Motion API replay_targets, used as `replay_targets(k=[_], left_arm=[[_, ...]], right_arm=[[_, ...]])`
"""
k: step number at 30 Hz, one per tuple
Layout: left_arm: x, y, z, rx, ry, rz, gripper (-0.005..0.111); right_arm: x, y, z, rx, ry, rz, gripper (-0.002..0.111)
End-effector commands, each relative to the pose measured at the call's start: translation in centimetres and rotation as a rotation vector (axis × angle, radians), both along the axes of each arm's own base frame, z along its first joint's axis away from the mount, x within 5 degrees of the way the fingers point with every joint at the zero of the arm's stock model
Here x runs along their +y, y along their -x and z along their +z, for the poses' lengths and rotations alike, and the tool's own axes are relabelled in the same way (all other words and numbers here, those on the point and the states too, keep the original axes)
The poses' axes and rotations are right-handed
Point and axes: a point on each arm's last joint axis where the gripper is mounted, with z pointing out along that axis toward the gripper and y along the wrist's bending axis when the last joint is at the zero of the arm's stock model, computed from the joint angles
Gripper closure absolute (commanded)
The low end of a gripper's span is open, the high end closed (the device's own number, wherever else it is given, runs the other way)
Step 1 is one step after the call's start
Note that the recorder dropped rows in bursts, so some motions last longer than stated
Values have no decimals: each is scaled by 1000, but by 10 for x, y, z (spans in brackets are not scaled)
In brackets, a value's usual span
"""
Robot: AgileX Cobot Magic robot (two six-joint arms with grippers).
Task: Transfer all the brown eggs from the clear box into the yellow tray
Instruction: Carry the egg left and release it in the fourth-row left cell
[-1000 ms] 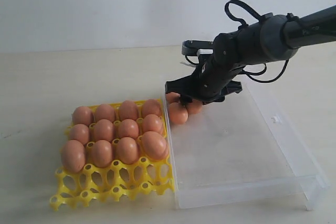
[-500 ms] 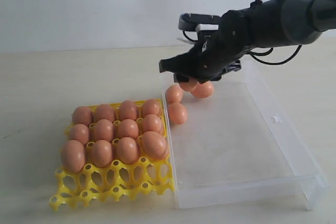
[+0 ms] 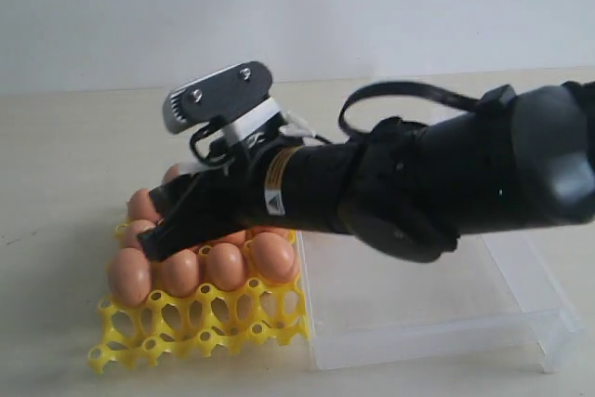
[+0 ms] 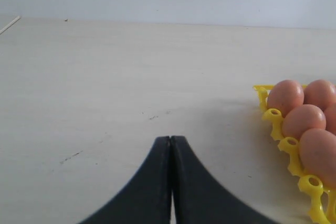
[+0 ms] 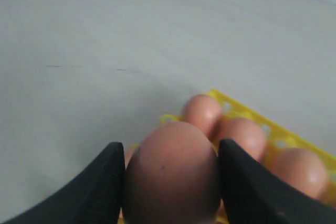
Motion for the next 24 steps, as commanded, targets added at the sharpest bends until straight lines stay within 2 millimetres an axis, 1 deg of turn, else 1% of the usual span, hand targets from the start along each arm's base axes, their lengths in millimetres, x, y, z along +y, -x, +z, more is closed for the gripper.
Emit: replay_targets(k=[1,5,9,15,21,24], left_arm=[[0,0,3,-20,9,-4,107],[0,0,3,-20,9,-4,107],[0,0,3,-20,9,-4,107],[0,0,3,-20,9,-4,107],[0,0,3,-20,9,-4,107],[0,0,3,-20,9,-4,107]], right_arm=[[14,21,-1,-7,-106,150,108],[23,28,-17,79,-155,218,108],[27,29,-31,159,-177,224,108],[31,31,-51,232,-202,239,108],[33,29,-64,269,-215,212,108],[40,24,-65,286,-235,202,108]])
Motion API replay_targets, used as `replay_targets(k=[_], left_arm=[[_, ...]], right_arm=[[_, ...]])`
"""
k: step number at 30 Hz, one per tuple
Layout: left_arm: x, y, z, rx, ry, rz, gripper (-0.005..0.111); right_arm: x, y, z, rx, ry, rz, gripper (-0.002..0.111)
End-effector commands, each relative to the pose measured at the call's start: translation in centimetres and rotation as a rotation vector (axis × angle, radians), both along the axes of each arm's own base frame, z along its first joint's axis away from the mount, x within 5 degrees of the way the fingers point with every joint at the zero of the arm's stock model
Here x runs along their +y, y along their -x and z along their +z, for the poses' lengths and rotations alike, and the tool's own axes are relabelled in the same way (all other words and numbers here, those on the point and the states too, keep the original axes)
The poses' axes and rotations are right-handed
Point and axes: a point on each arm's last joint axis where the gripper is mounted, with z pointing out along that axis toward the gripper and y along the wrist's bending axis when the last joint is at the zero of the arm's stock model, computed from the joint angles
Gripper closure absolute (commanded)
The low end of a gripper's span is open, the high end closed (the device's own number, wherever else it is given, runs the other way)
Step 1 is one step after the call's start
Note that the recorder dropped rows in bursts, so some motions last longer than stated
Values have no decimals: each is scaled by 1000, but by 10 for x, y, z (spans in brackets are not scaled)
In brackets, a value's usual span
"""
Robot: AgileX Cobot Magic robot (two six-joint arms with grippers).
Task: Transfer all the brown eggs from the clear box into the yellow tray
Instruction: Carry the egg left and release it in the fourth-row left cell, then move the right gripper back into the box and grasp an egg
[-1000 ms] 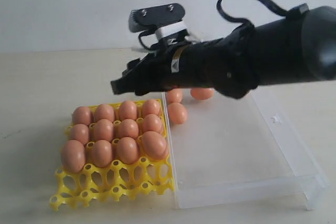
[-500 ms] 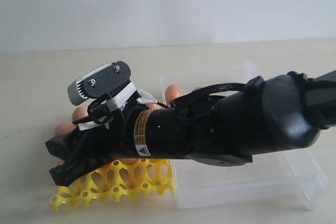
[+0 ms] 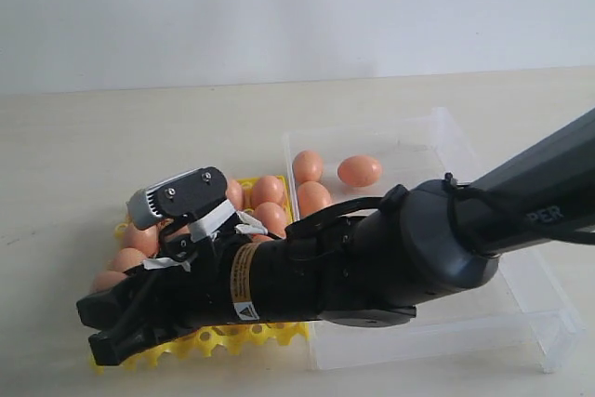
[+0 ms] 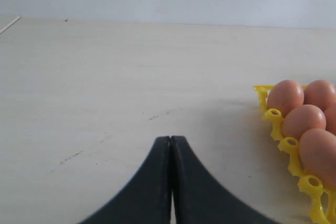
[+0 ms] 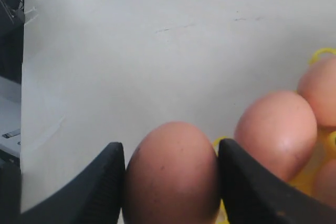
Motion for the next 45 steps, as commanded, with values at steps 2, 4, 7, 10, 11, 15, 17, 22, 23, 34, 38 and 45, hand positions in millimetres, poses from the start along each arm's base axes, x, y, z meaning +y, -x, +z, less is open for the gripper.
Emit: replay_targets(k=[2,4,7,10,11,15,17,22,23,34,38,45], left_arm=[[0,0,3,-20,9,-4,107],[0,0,3,-20,9,-4,107],[0,0,3,-20,9,-4,107],[0,0,3,-20,9,-4,107],[0,0,3,-20,9,-4,107],[0,0,3,-20,9,-4,107],[0,0,3,-20,9,-4,107],[0,0,3,-20,9,-4,107],[0,0,3,-20,9,-4,107],[0,0,3,-20,9,-4,107],[0,0,3,-20,9,-4,107],[0,0,3,-20,9,-4,107]], right_arm=[[12,-7,0,37,-41,-15,108],[14,-9,-4,59,-39,-21,106],[16,-9,-7,77,-43,-24,82],[16,-10,-9,80,-35,-26,57],[15,-10,-9,82,-28,-32,50],[15,-11,-10,82,-21,-38,43],[15,-11,-5,76,-30,-38,45],[9,-12,36,10,-36,-74,69],[5,-13,48,-10,-20,-96,77],[-91,-49,112,-170,457,-412,108],[-128,-78,101,-91,519,-545,108],[-167,-117,74,-280,813,-373,75]])
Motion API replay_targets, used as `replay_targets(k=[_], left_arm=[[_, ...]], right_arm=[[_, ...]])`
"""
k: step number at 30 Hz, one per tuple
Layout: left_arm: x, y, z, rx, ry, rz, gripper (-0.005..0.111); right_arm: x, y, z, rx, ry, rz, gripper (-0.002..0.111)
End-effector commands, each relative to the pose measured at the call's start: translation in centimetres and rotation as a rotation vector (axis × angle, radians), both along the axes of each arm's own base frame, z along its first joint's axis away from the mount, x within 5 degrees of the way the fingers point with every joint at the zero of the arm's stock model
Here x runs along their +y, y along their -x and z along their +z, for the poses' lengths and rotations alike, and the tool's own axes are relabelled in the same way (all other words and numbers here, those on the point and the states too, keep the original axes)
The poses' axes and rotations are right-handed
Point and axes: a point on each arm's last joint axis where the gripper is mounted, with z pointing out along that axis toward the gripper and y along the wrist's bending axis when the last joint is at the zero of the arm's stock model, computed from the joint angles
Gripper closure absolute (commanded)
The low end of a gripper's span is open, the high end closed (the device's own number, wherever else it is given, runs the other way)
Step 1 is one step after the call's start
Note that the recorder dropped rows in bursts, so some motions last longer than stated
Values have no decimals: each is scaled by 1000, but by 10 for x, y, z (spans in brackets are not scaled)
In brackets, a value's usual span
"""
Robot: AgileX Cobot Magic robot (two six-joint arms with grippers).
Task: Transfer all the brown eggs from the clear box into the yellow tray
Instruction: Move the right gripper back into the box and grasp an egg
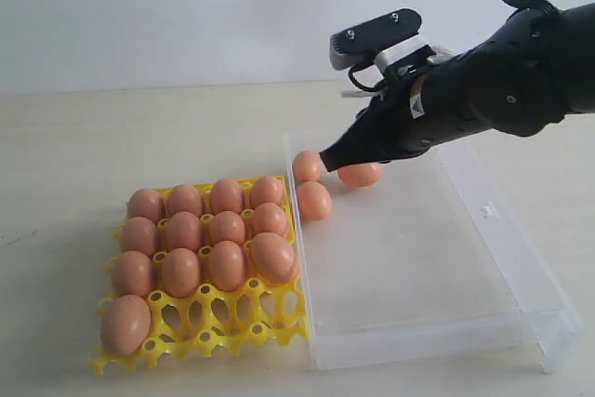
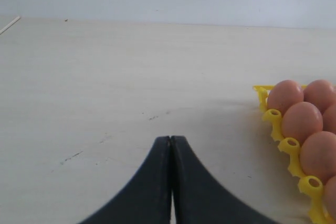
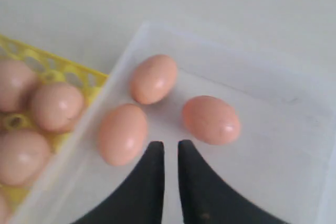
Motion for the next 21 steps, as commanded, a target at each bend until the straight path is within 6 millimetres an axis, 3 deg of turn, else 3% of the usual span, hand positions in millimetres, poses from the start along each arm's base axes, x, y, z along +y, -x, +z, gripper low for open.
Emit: replay_targets(k=[1,3,5,9,21], left_arm=[[0,0,3,-20,9,-4,107],[0,0,3,-20,9,-4,107],[0,0,3,-20,9,-4,107],[0,0,3,-20,9,-4,107],[0,0,3,-20,9,-4,107]], right_arm=[[-16,-22,-16,-39,260,211,66],[-14,-31,-23,-37,322,284,50],[-11,-41,-27,-39,324,294,44],[0,-60,-44,-49,319,302,44],[13,-90,-77,15,341,295,44]])
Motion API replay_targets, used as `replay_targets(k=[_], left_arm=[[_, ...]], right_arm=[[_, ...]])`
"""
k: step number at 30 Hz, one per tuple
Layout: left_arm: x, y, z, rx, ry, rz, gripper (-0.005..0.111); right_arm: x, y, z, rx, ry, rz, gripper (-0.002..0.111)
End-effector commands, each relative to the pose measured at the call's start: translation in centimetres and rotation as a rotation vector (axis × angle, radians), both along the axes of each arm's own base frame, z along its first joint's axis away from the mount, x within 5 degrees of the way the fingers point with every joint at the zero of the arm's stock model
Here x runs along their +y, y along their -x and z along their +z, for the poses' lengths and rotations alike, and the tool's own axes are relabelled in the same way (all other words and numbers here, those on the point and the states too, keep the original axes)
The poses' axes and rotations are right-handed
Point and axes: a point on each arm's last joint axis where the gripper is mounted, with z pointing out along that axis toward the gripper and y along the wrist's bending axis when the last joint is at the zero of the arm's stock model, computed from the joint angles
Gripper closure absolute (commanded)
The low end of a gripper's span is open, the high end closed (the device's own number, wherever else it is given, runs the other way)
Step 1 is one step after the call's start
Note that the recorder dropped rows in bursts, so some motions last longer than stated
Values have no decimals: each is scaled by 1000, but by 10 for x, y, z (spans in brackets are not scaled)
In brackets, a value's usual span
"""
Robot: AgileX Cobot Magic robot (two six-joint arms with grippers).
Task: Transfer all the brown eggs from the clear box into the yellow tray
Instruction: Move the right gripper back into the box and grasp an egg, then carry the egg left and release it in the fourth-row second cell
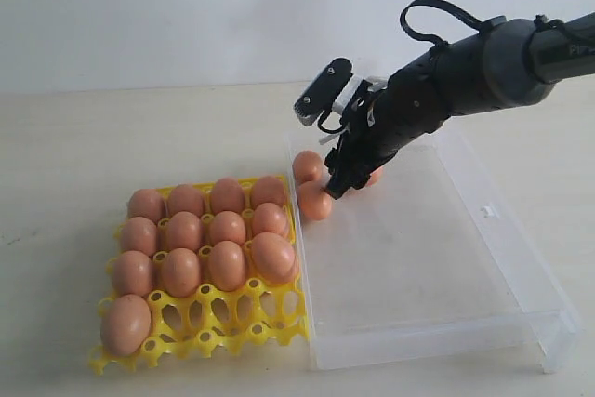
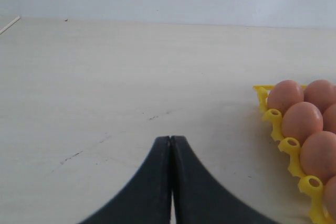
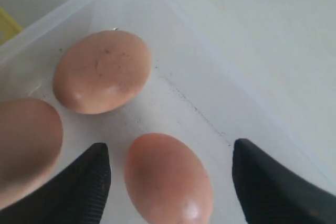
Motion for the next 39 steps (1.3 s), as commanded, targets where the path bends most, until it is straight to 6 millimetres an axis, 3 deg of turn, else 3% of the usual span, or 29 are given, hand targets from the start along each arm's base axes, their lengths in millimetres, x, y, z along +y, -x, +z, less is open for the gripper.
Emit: replay_targets(k=[1,5,7,12,16,20,25,29,30,34,37,39], left_arm=[[0,0,3,-20,9,-4,107],[0,0,3,-20,9,-4,107],[0,0,3,-20,9,-4,107],[0,0,3,-20,9,-4,107],[0,0,3,-20,9,-4,107],[0,0,3,-20,9,-4,107],[0,0,3,-20,9,-4,107],[0,0,3,-20,9,-4,107],[0,0,3,-20,9,-4,107],[0,0,3,-20,9,-4,107],[0,0,3,-20,9,-4,107],[0,0,3,-20,9,-4,107]], right_arm=[[0,-9,-7,33,18,-23,44],[0,-11,-13,78,43,-38,50],[0,-12,-15,98,51,-45,59],[1,-12,-14,103,36,-58,105],[1,-11,1,92,-12,-91,108],[4,-4,35,62,-158,-189,108],[25,34,76,-9,-402,-203,108],[53,78,86,-53,-482,-96,108],[69,99,84,-64,-515,-39,108],[100,142,70,-45,-676,49,108],[109,161,60,70,-879,102,108],[111,166,42,166,-911,83,108]])
